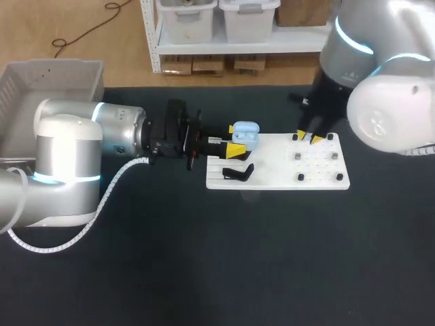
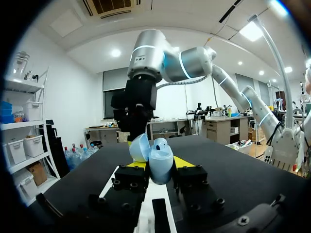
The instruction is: Pick up each earbud case from the left stands, insert the matching earbuds, close the lid, and place the case in the box.
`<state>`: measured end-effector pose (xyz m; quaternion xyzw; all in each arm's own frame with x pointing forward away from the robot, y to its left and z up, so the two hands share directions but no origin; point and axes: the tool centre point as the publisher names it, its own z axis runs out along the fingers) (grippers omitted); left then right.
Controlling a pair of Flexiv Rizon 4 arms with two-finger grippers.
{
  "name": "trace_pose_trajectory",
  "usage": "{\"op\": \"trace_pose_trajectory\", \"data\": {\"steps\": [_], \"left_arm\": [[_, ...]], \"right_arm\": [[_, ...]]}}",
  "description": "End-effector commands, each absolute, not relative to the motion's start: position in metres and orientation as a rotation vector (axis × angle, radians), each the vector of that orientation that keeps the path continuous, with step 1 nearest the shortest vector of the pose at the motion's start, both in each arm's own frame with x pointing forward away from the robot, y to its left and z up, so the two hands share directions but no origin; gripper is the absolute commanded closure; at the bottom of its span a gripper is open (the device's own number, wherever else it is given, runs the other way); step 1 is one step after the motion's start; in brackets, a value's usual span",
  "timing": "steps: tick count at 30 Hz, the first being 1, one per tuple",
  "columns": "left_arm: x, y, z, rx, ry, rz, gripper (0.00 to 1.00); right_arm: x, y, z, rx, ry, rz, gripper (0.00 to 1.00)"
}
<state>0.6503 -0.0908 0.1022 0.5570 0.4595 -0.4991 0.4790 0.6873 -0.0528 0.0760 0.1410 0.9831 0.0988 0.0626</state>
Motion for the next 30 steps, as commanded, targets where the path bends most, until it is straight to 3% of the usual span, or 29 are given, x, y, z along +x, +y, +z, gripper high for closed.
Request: {"op": "trace_pose_trajectory", "data": {"steps": [1, 13, 30], "left_arm": [[0.649, -0.091, 0.102, 1.357, 1.122, -1.214, 1.00], [0.649, -0.091, 0.102, 1.357, 1.122, -1.214, 1.00], [0.649, -0.091, 0.102, 1.357, 1.122, -1.214, 1.00]], "right_arm": [[0.664, -0.047, 0.113, 0.329, 2.965, 0.322, 1.00], [0.634, -0.003, 0.182, -0.049, 3.045, 0.428, 1.00], [0.636, 0.046, 0.172, -0.402, 3.120, 0.418, 1.00]]}}
